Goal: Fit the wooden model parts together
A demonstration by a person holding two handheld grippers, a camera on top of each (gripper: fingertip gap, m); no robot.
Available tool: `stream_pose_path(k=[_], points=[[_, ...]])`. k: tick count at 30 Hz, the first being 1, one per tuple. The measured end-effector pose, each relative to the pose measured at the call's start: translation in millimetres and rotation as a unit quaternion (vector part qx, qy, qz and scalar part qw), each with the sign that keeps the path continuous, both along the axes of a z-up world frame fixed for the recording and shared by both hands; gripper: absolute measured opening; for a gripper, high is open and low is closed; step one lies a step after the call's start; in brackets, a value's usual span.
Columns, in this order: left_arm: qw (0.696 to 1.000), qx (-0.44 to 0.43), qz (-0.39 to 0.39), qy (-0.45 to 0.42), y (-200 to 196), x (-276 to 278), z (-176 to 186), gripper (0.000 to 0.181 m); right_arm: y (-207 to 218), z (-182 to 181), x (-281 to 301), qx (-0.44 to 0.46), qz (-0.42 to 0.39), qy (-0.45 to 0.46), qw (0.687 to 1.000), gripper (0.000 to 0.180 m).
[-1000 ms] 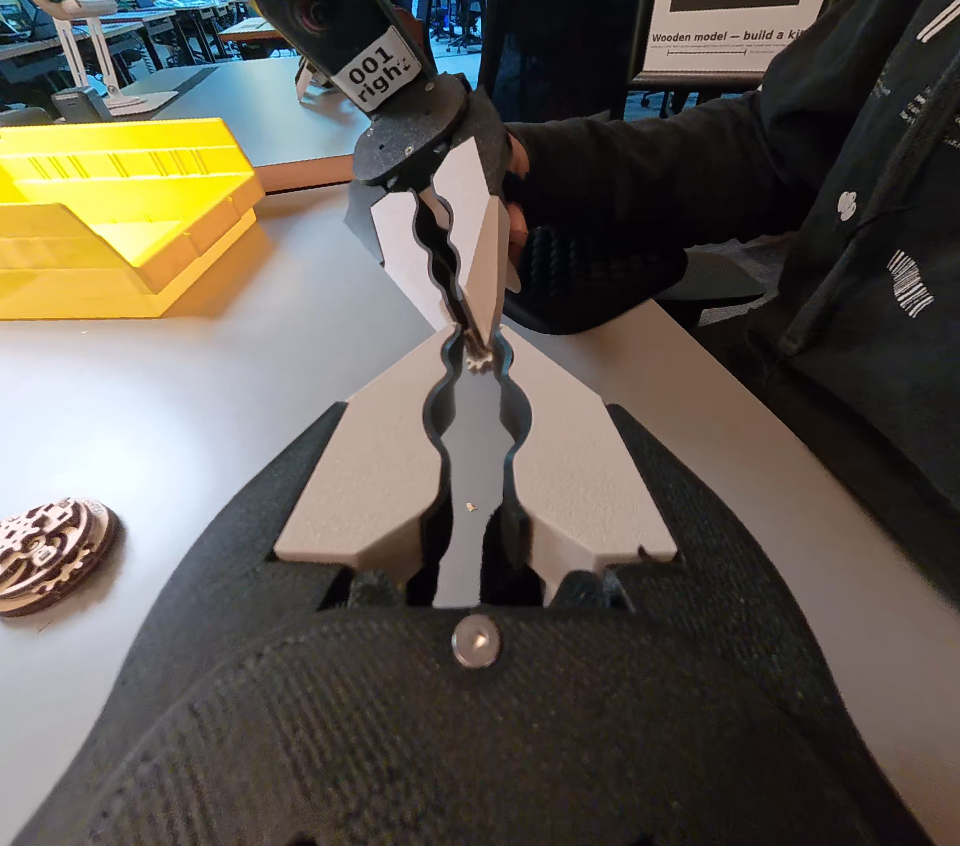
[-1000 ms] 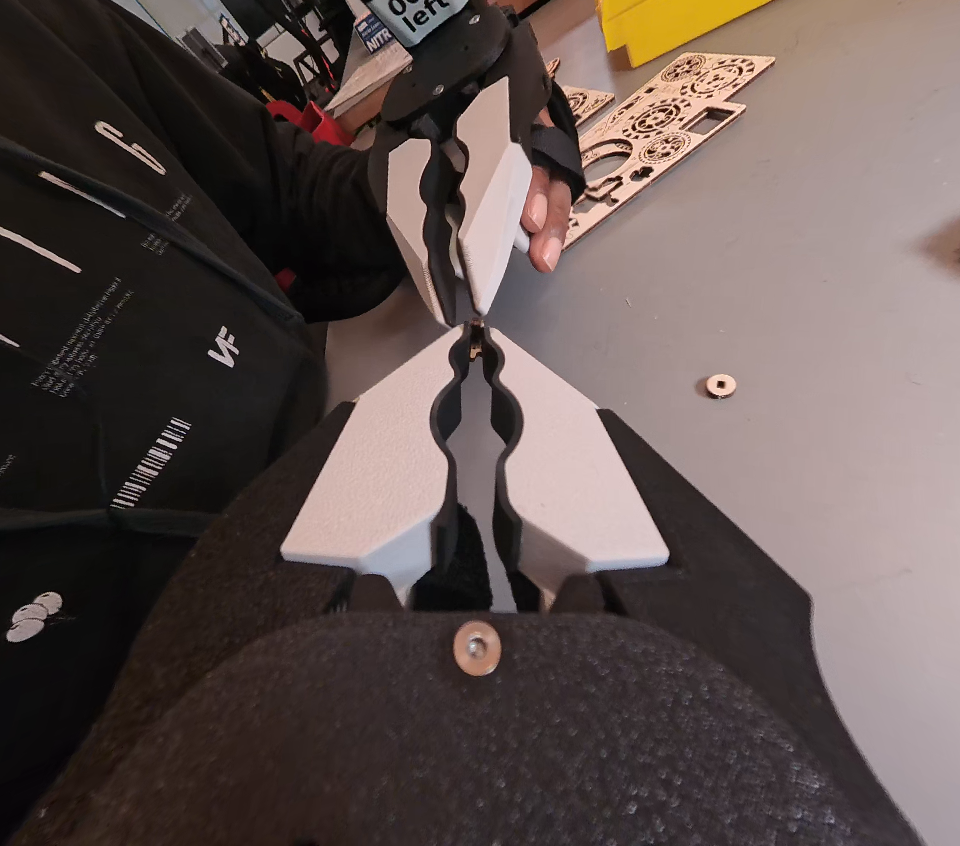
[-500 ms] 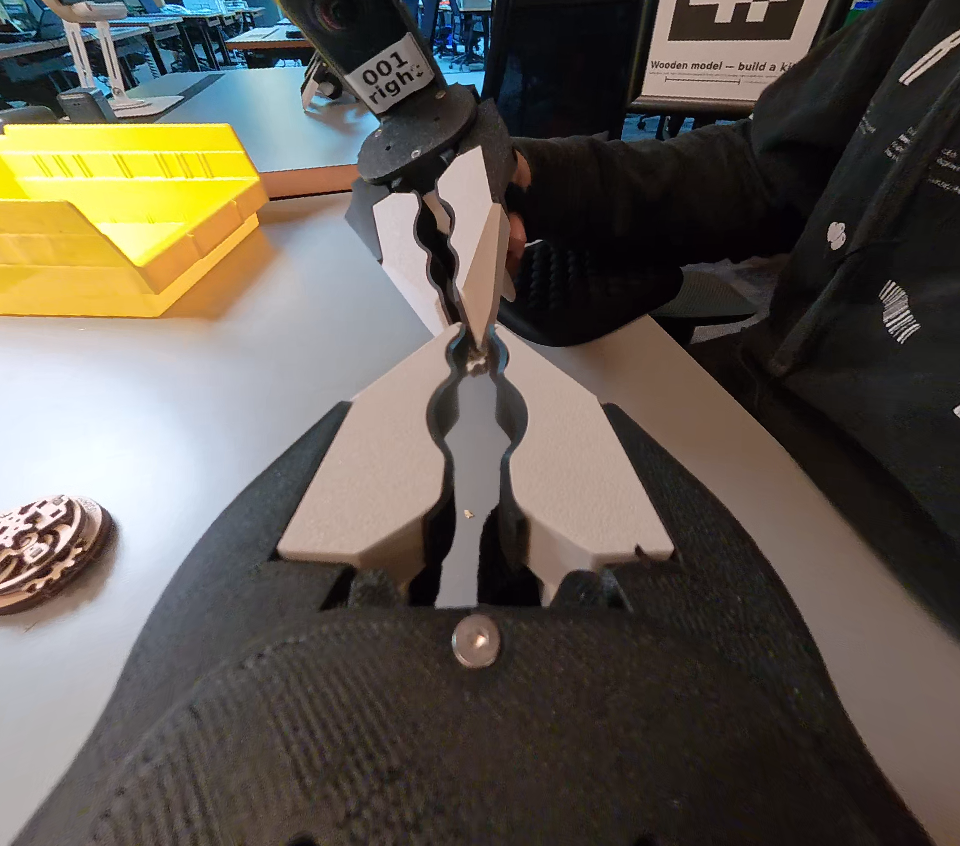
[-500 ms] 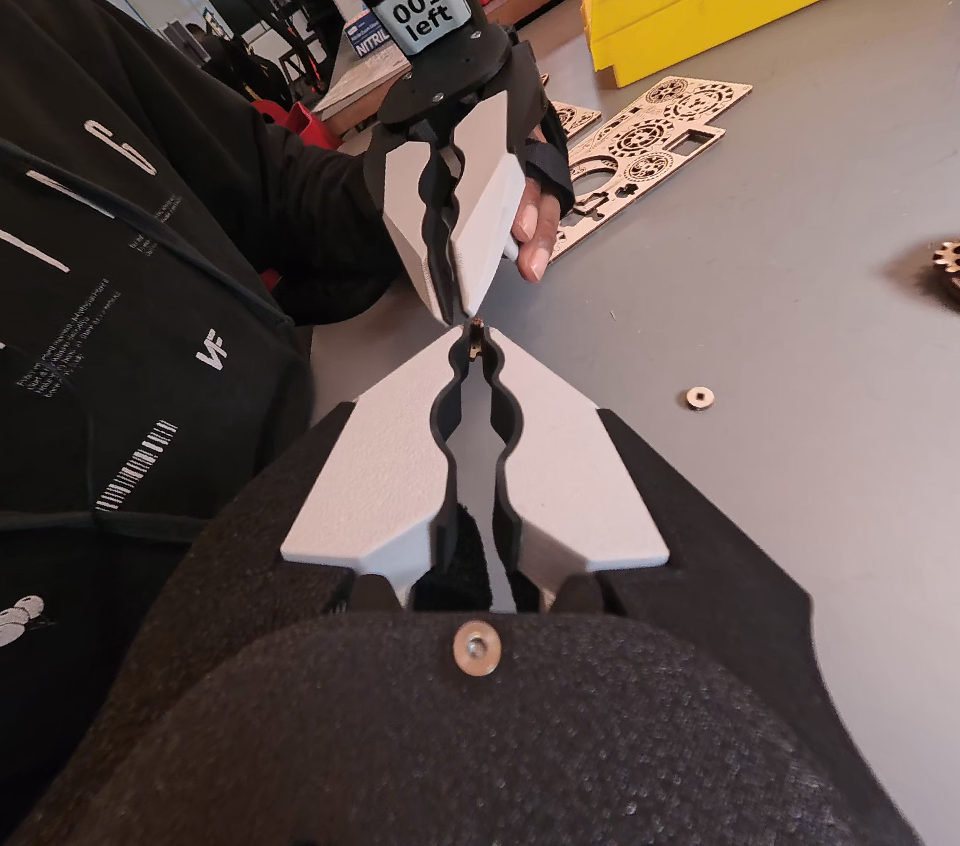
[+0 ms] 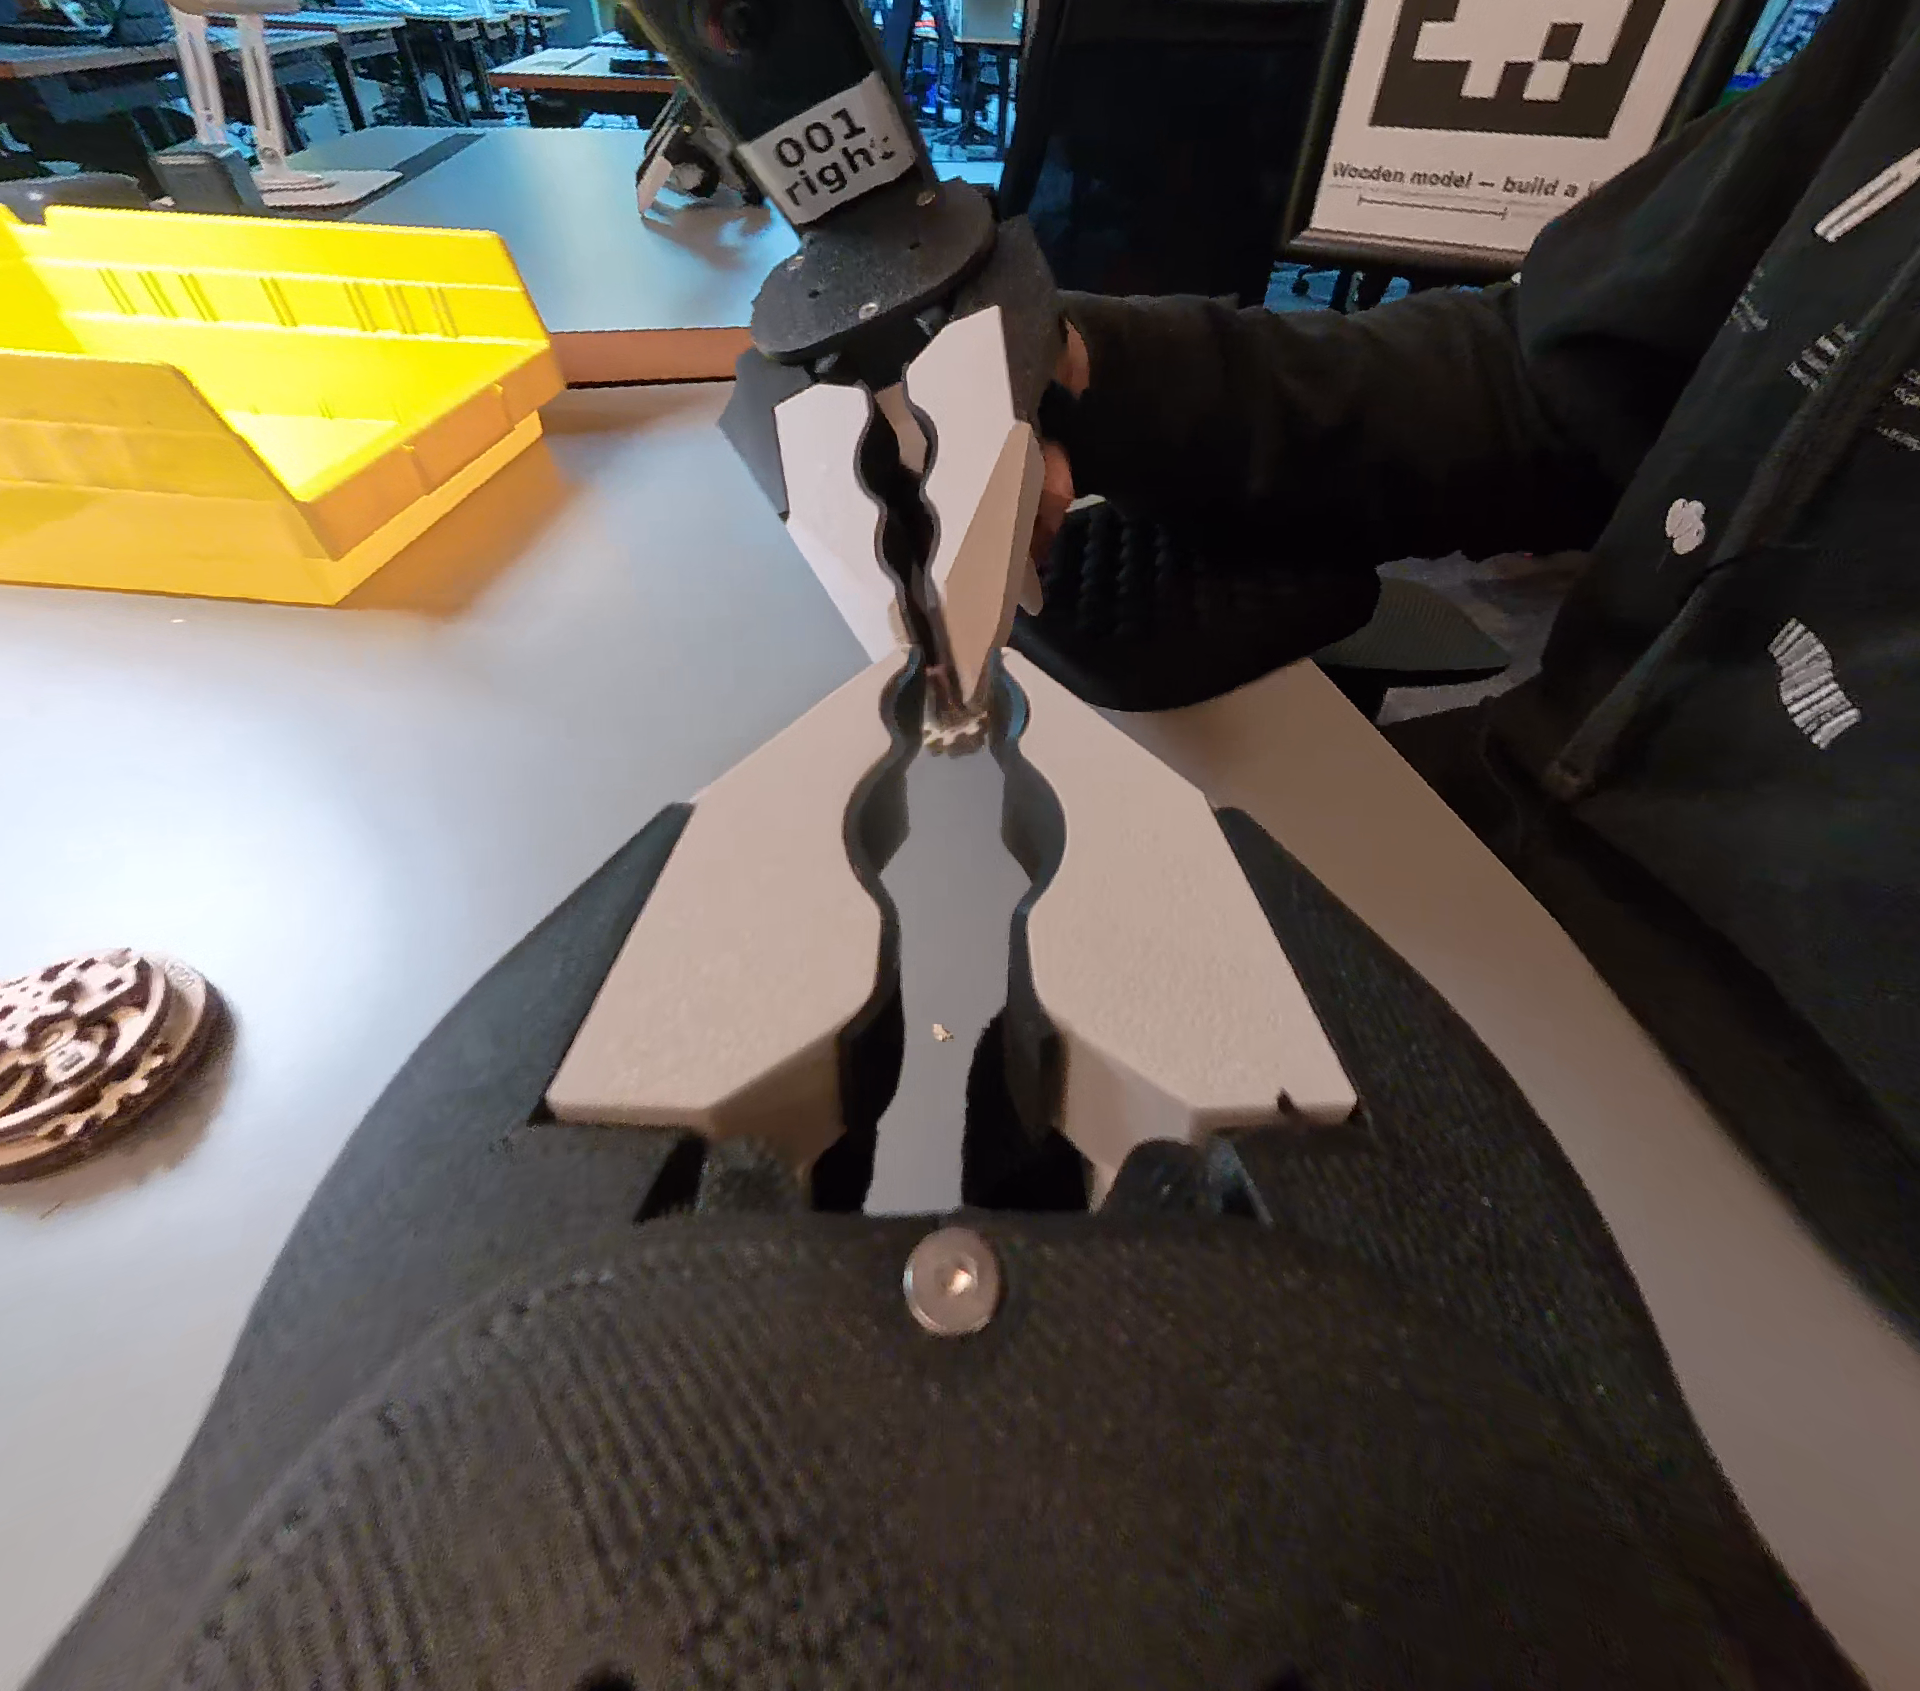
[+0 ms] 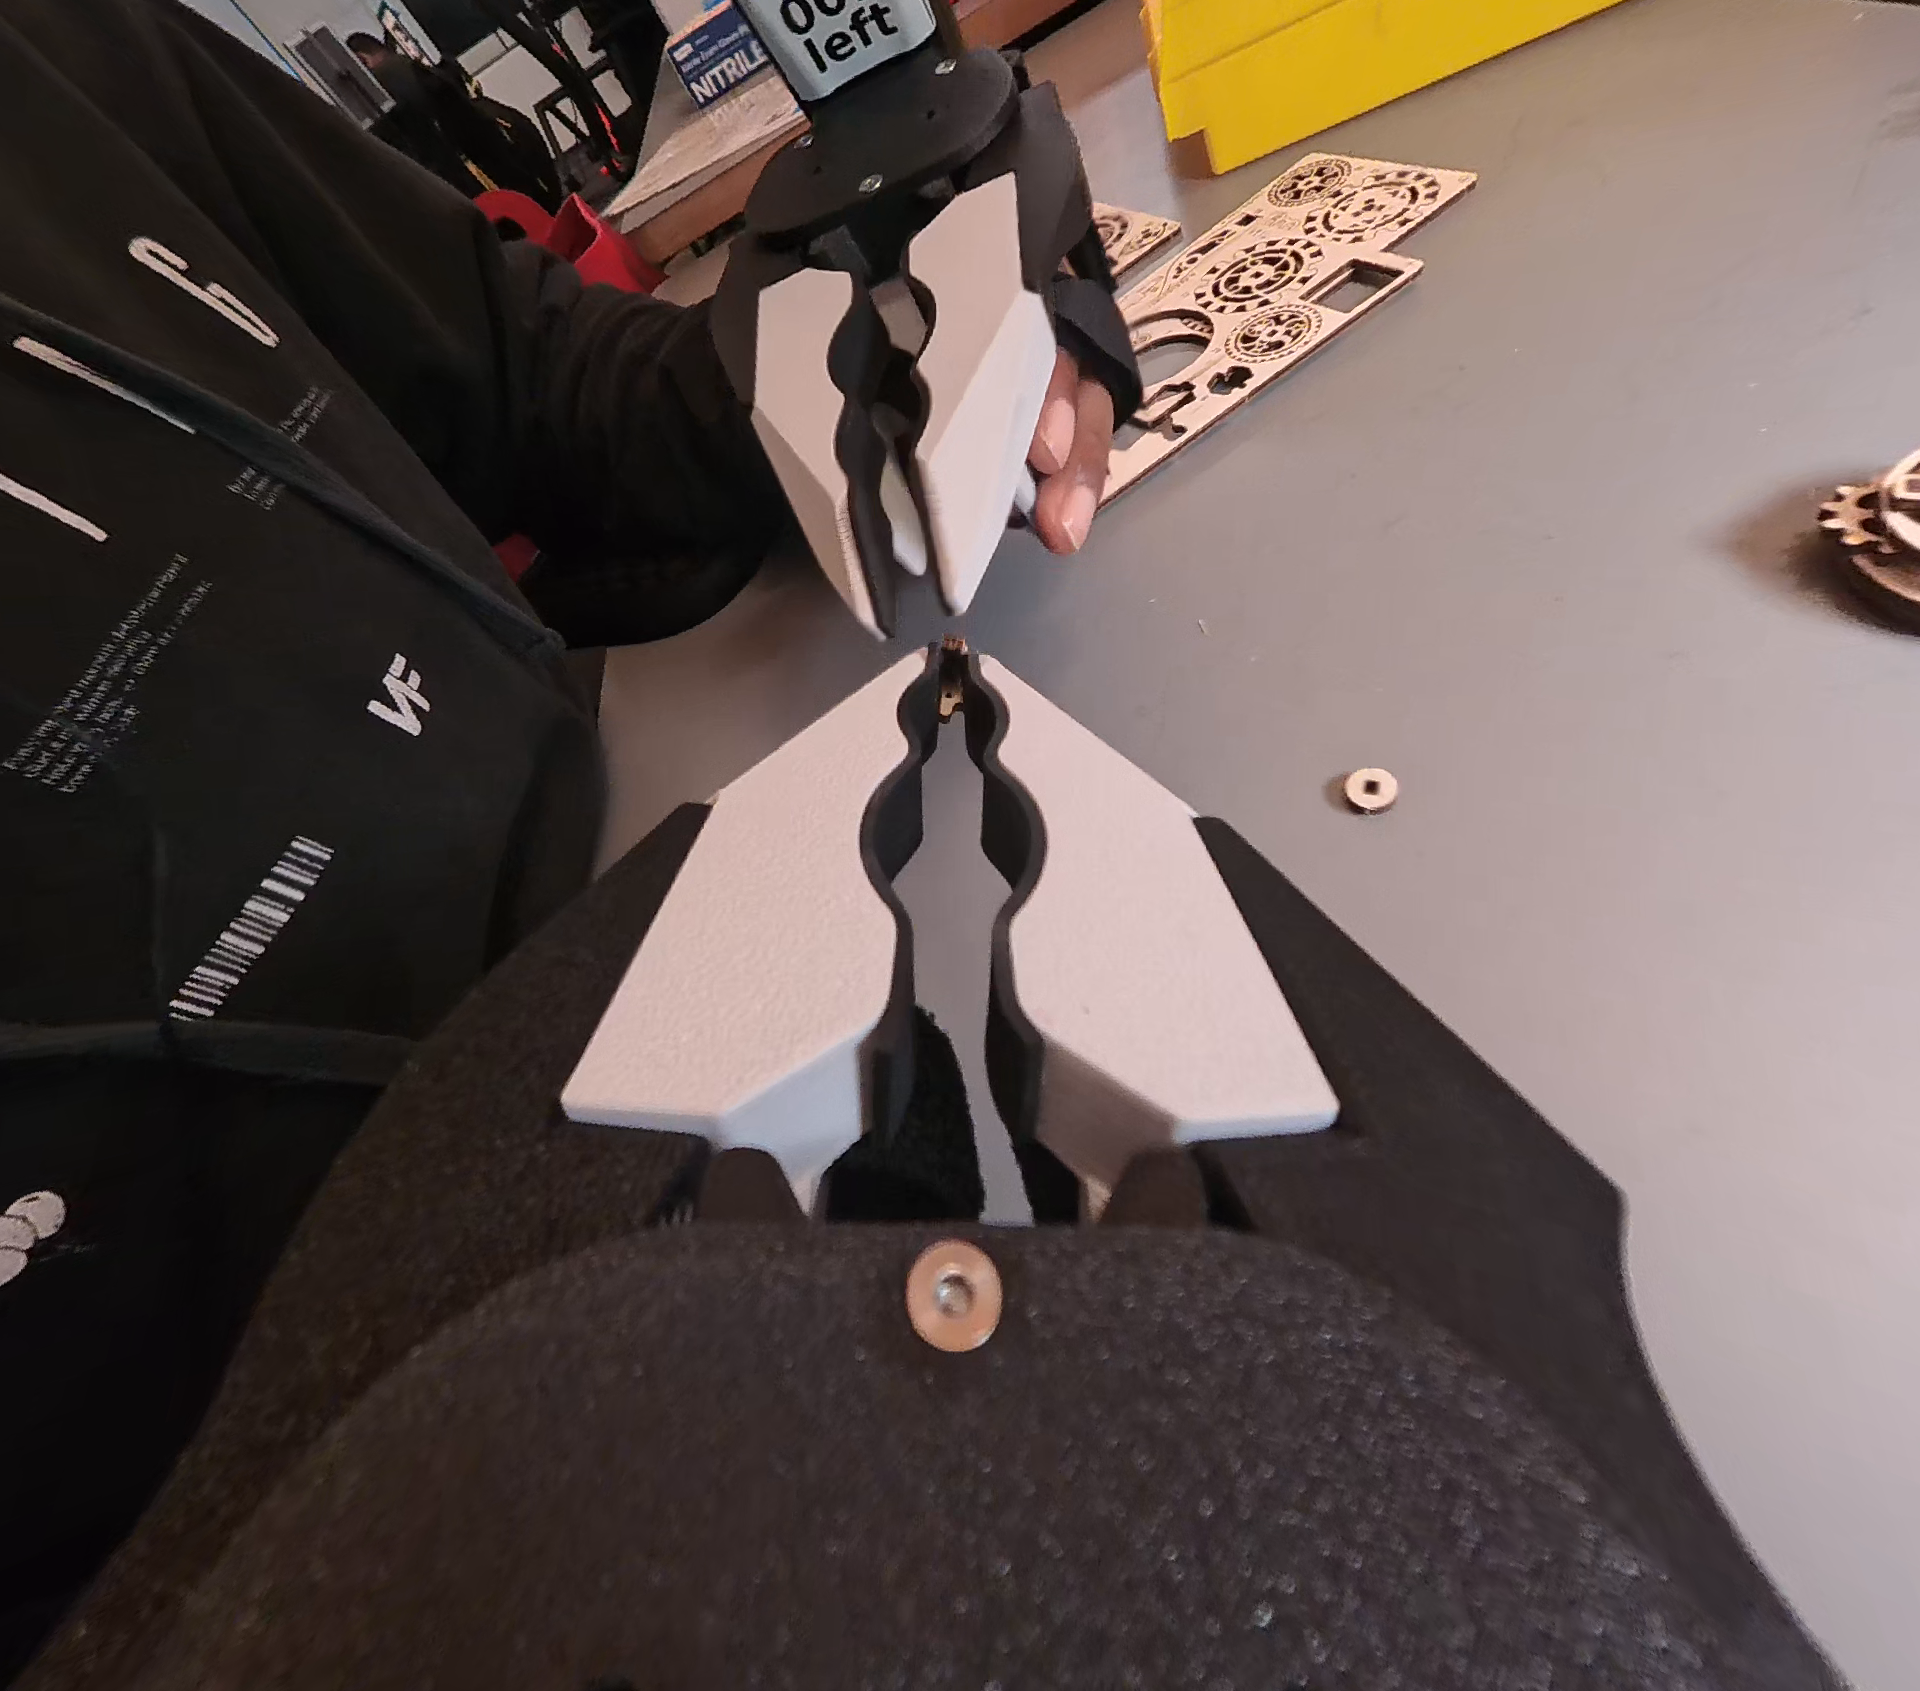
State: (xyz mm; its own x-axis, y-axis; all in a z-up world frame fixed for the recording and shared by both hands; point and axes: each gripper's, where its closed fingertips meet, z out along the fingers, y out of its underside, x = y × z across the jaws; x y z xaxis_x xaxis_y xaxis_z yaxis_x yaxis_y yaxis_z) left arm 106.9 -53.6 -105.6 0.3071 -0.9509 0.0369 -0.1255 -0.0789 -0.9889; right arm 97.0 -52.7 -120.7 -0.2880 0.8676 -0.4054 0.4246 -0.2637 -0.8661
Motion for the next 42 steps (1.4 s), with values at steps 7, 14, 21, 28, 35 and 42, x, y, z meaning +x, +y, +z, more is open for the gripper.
stream_pose_path(k=[7, 14, 21, 28, 35, 42], points=[[0.999, -0.027, 0.014, 0.022, 8.1, -5.6, -11.3, 0.012, 4.7, 0.5, -4.2, 0.004, 0.003, -0.005, 1.000, 0.001], [0.997, -0.027, 0.063, 0.033, 23.9, -16.7, -14.7, 0.016, 29.7, -0.4, 1.2, 0.023, -0.034, -0.029, 0.999, 0.001], [0.981, -0.085, 0.125, 0.119, 43.9, -32.8, -54.2, 0.022, 67.3, -33.4, 22.1, 0.049, -0.097, -0.145, 0.983, 0.001], [0.962, -0.113, 0.149, 0.200, 49.4, -40.5, -83.3, 0.025, 64.8, -50.2, 1.9, 0.048, -0.085, -0.185, 0.978, 0.001], [0.954, -0.136, 0.159, 0.215, 50.9, -45.1, -91.8, 0.026, 68.2, -69.3, -23.5, 0.057, -0.076, -0.239, 0.966, 0.001], [0.950, -0.145, 0.164, 0.223, 52.5, -47.9, -95.2, 0.026, 72.1, -78.1, -30.2, 0.026, -0.087, -0.268, 0.959, 0.001]])
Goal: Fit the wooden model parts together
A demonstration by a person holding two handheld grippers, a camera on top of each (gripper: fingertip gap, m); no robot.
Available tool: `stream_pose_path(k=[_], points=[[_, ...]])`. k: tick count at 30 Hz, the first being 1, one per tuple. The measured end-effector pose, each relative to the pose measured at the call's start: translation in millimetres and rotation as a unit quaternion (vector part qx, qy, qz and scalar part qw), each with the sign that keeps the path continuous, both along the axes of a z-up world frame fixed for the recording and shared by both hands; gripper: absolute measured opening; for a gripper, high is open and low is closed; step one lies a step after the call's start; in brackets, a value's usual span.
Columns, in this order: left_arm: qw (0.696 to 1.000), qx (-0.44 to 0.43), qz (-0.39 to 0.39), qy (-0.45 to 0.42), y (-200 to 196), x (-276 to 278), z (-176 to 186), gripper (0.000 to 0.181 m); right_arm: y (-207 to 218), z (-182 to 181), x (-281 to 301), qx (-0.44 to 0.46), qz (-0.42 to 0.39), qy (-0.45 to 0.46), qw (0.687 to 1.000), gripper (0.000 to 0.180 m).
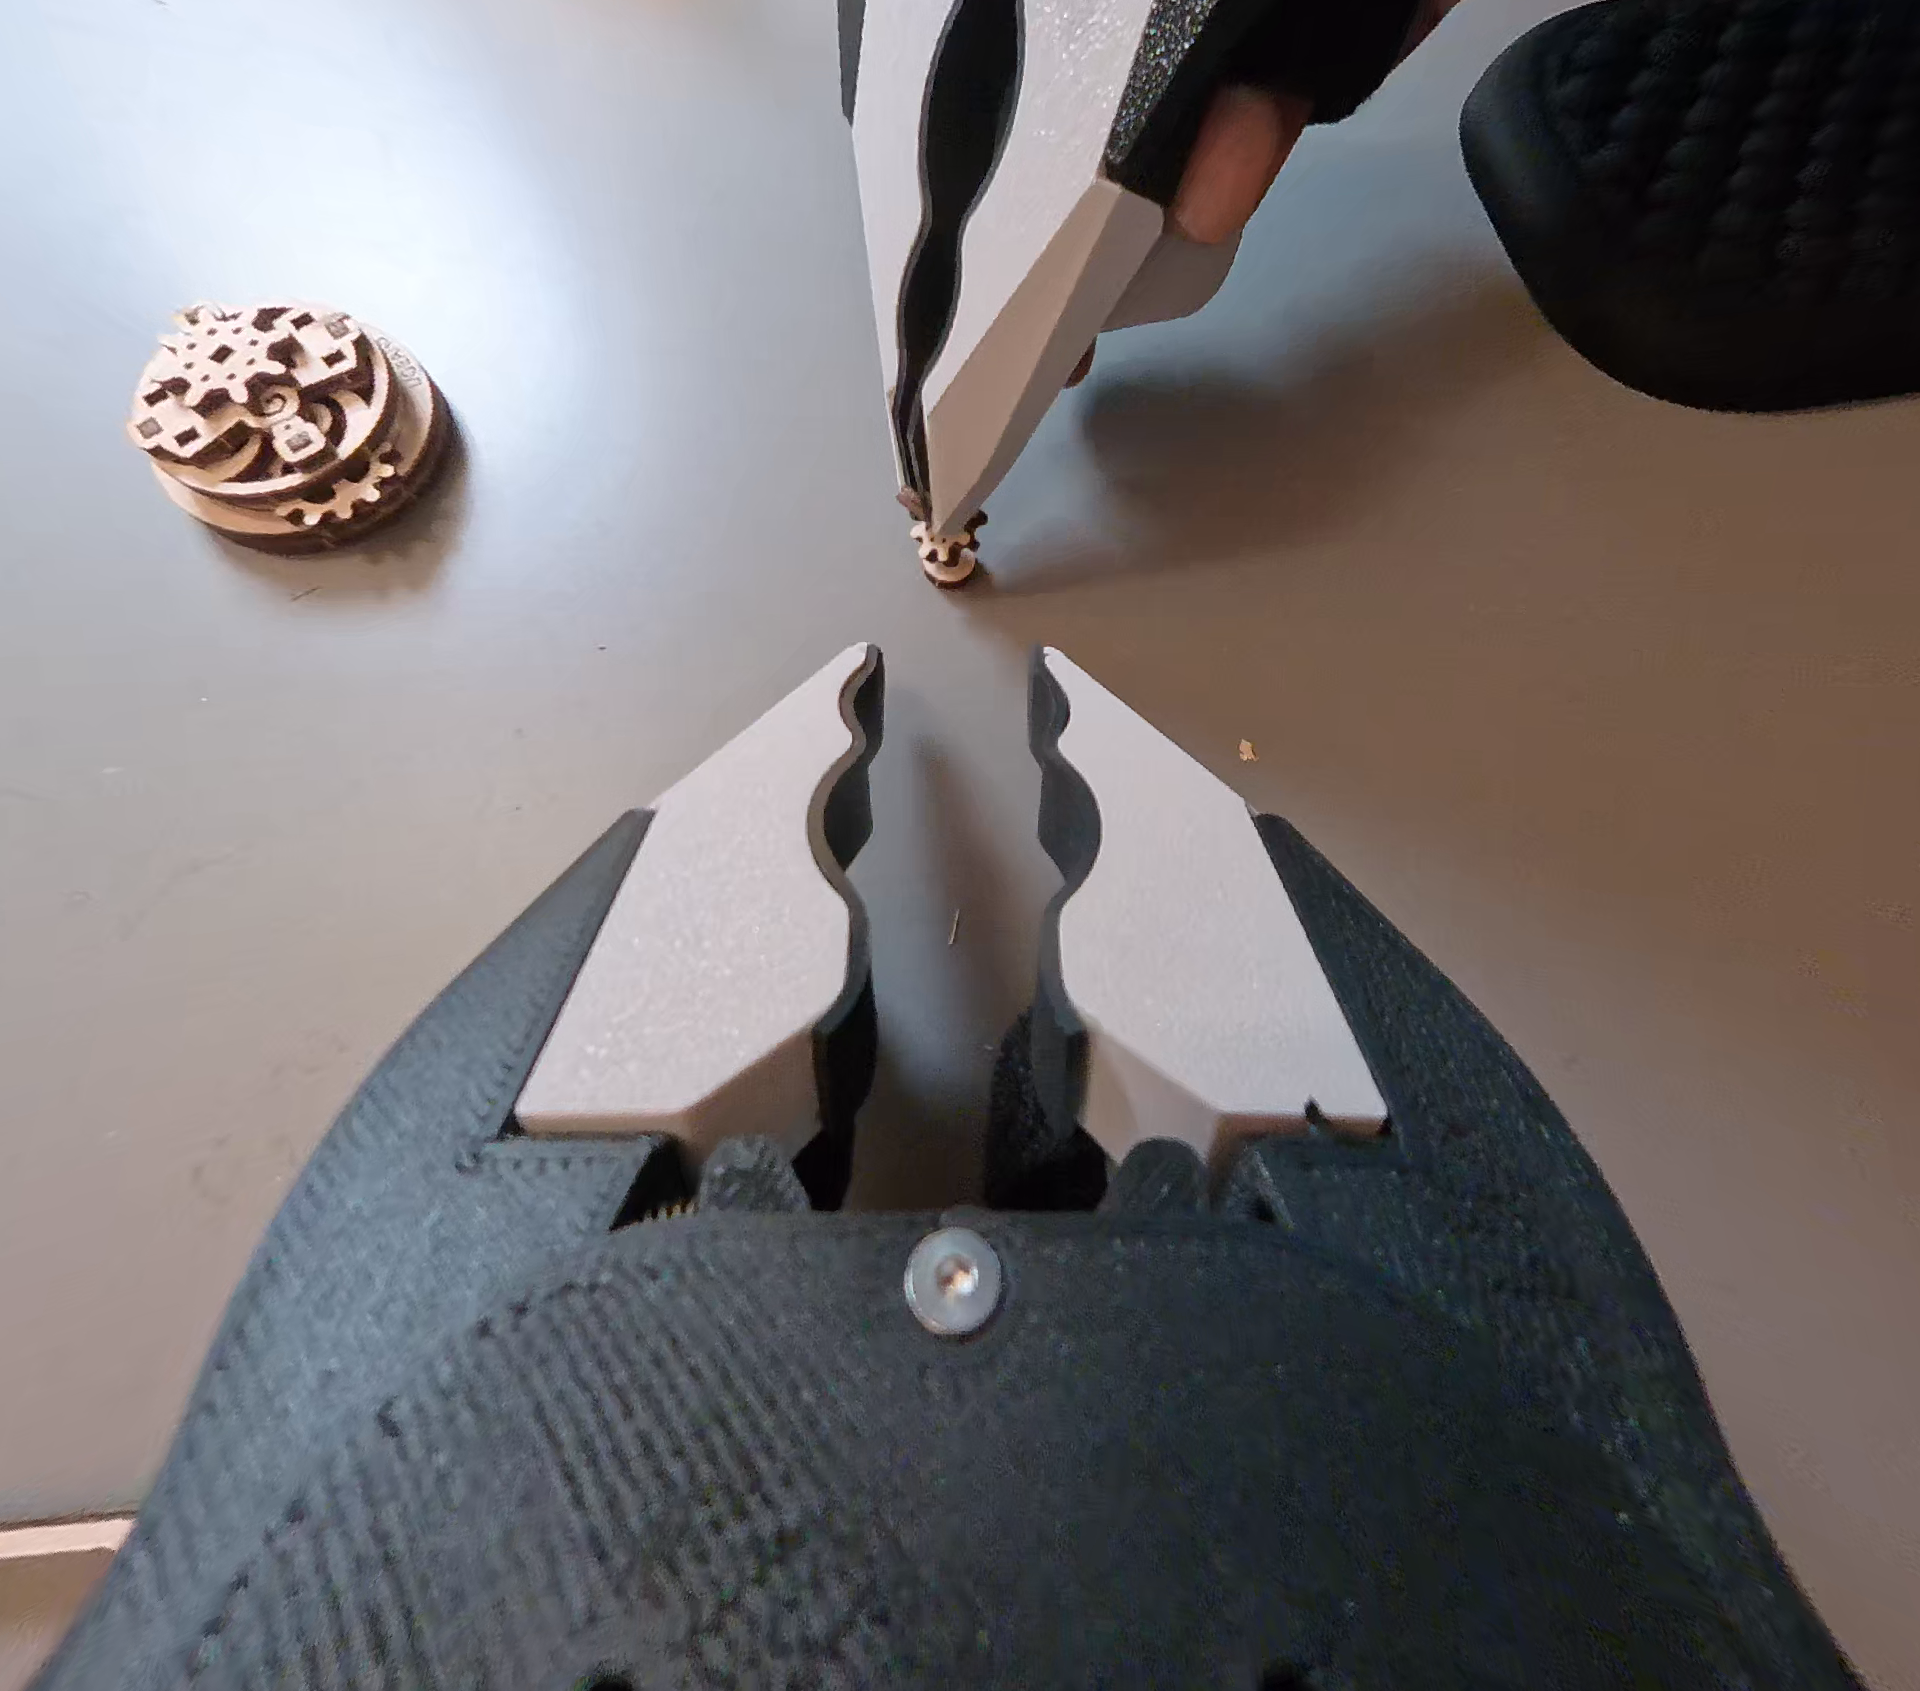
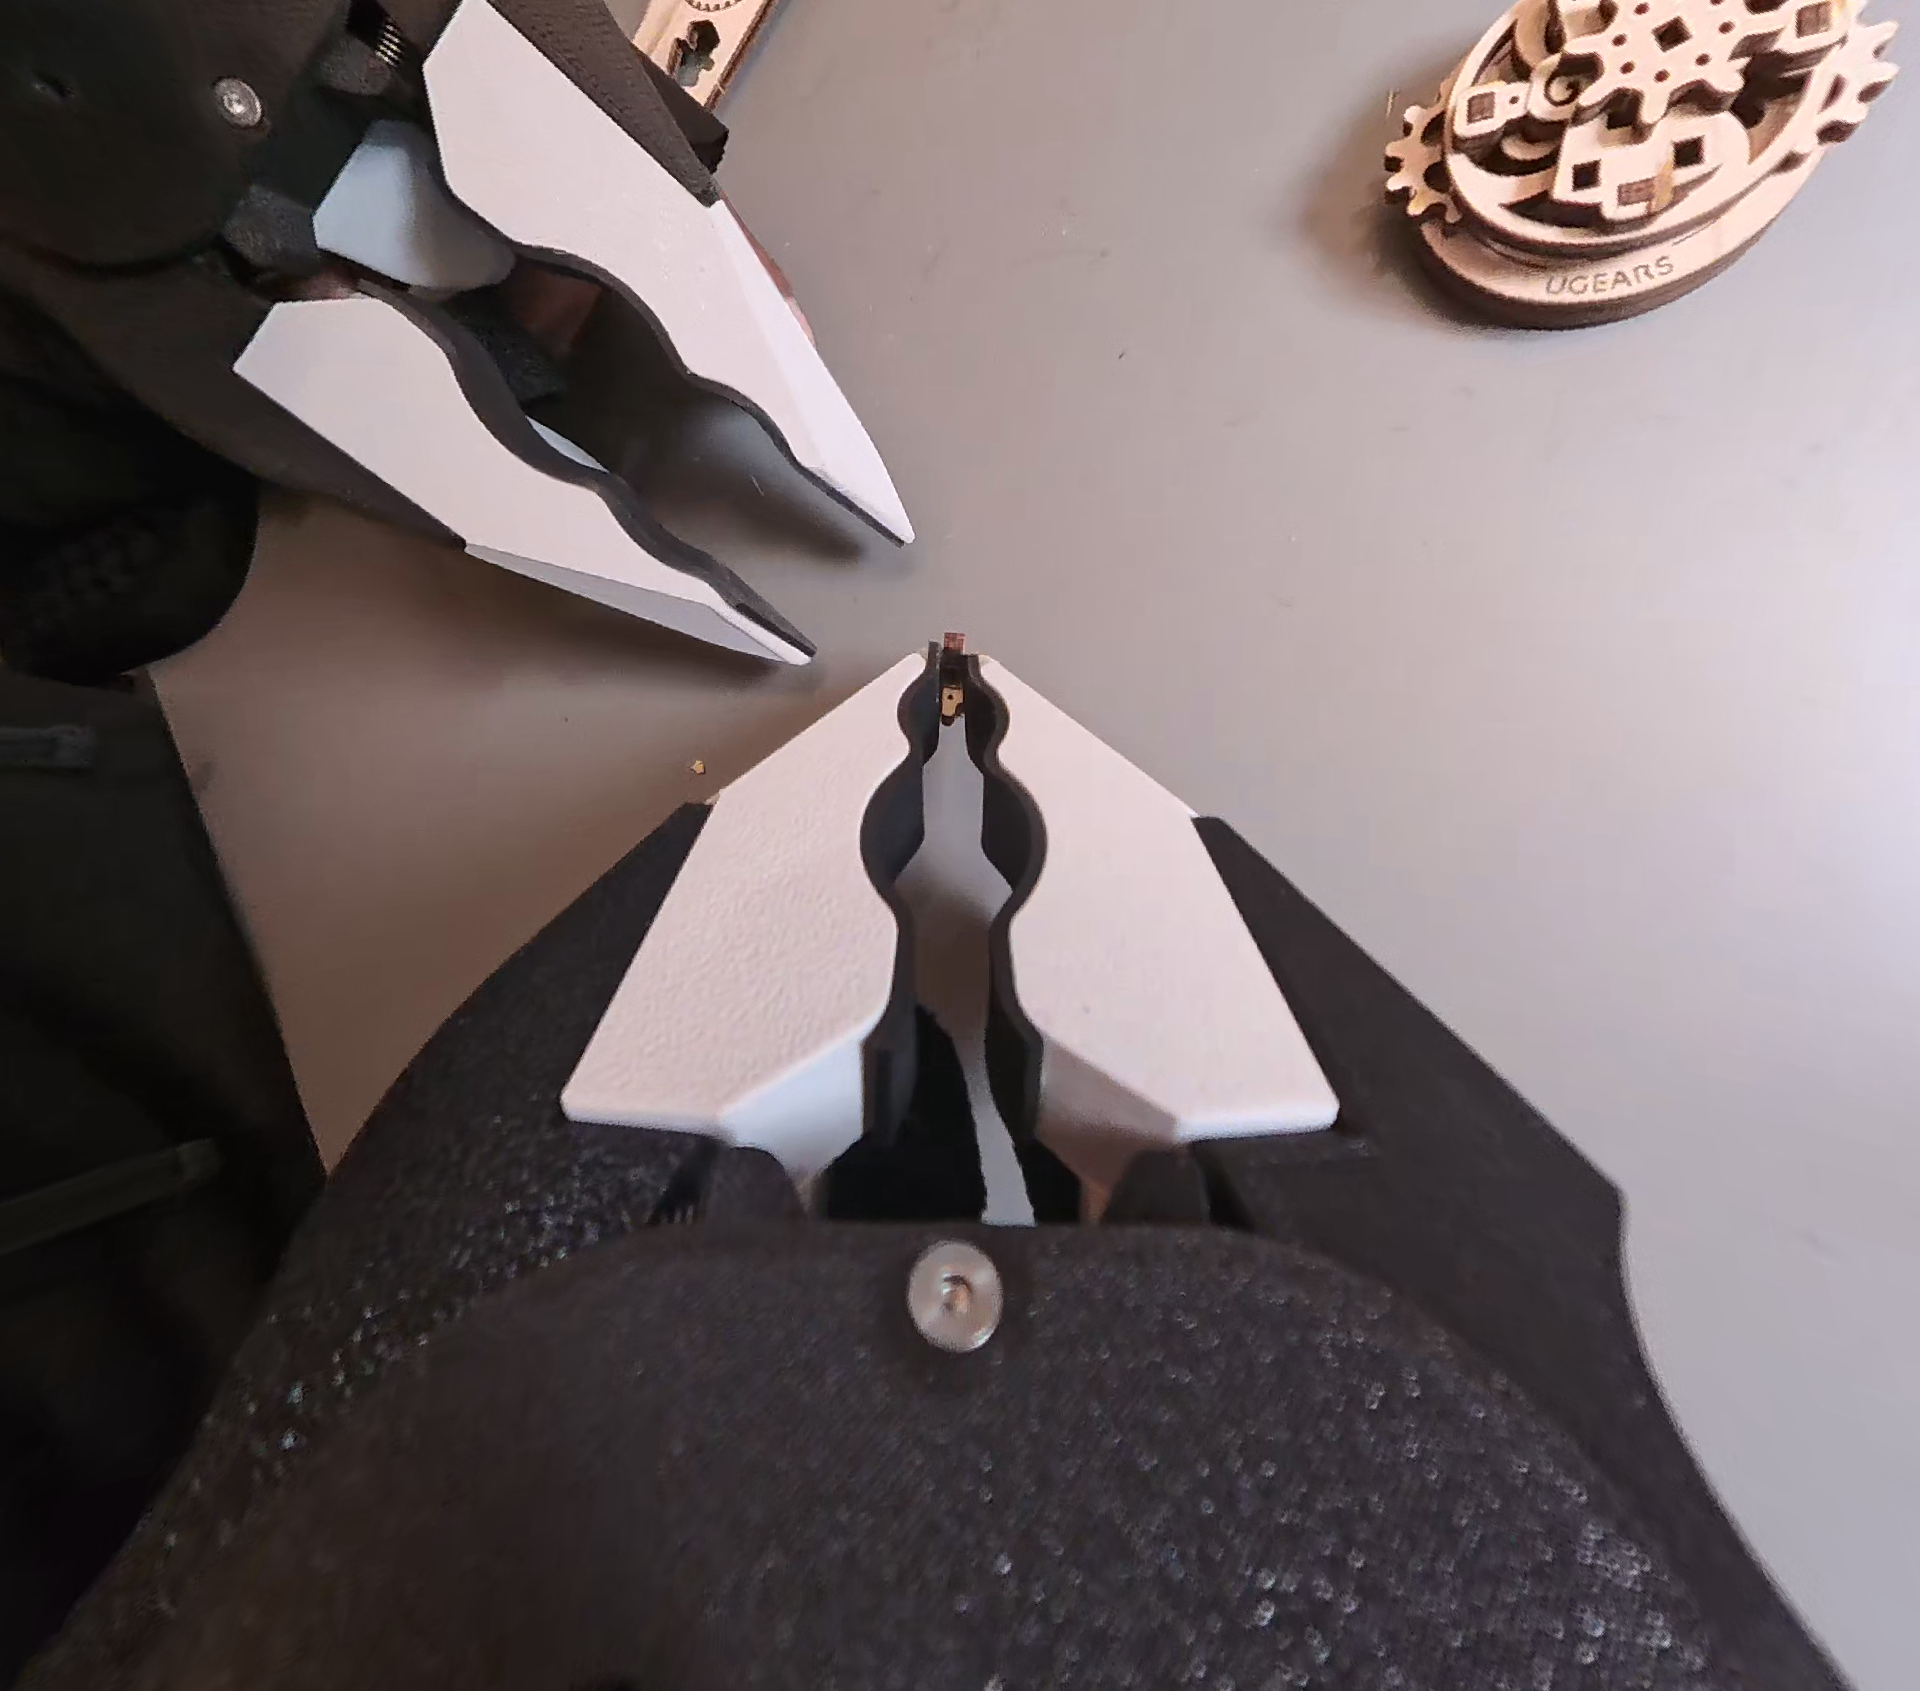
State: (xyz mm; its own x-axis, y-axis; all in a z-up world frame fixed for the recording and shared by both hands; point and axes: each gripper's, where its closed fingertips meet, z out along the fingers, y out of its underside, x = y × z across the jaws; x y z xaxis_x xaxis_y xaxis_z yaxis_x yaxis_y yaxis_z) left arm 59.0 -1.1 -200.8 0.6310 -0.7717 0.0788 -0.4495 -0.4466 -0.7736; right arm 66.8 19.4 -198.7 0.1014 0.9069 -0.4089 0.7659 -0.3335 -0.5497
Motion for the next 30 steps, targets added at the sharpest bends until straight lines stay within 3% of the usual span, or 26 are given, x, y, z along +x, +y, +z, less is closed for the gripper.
stream_pose_path(k=[15, 25, 30], points=[[1.000, -0.007, 0.006, -0.008, 0.8, 0.7, -0.4, 0.025, -4.1, 7.3, -8.7, -0.021, -0.025, 0.079, 0.996, 0.001], [0.981, 0.052, -0.013, -0.187, -0.9, 16.7, 63.1, 0.012, -15.7, 80.9, -10.2, -0.113, -0.043, 0.300, 0.946, 0.001], [0.962, 0.055, -0.027, -0.266, -6.4, 18.3, 86.7, 0.000, -21.3, 100.4, -7.5, -0.134, -0.039, 0.362, 0.922, 0.001]])
